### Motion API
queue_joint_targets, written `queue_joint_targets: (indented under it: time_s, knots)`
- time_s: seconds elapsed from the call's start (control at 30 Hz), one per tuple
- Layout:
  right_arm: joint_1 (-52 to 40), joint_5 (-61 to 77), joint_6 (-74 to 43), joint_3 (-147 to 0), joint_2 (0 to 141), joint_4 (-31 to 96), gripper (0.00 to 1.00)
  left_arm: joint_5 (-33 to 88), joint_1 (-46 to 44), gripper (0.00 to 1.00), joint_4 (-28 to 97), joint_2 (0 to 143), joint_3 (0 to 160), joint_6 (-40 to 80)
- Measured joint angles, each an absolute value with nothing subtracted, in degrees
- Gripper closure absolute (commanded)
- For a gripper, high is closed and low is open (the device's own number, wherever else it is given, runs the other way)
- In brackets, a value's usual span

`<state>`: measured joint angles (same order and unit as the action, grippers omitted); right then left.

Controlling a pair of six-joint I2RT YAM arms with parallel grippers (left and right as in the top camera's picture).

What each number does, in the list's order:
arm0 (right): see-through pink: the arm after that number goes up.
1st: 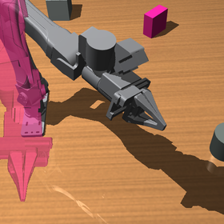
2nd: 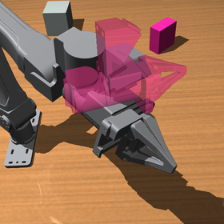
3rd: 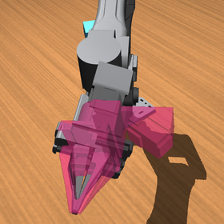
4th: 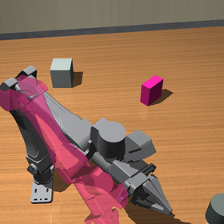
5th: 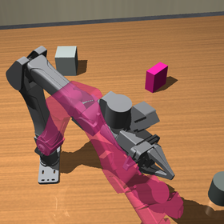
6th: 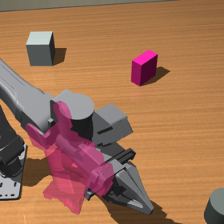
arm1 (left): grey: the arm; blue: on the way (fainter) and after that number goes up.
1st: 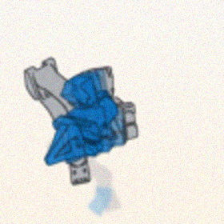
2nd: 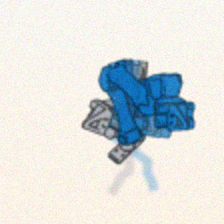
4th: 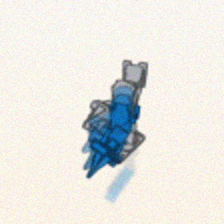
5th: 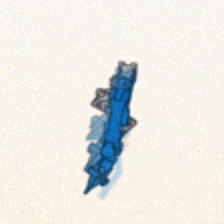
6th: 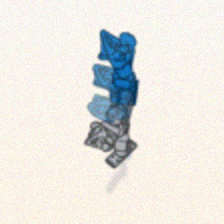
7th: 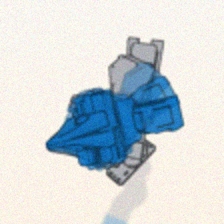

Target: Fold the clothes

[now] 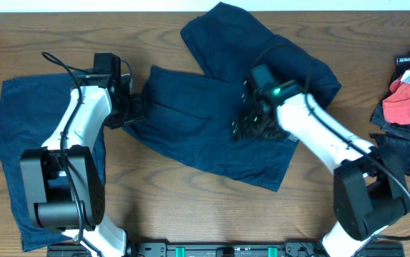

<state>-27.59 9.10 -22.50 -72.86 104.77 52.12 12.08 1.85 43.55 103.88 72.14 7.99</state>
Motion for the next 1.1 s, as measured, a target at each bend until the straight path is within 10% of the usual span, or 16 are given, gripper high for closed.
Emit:
queue_joint_targets:
  time_s: [1.1]
  knots:
    - [-33.3,10.7,-39.9,-38.5,76.3,45.6,0.03,14.3,2.6,0.36,43.5,103.9,72.1,7.6]
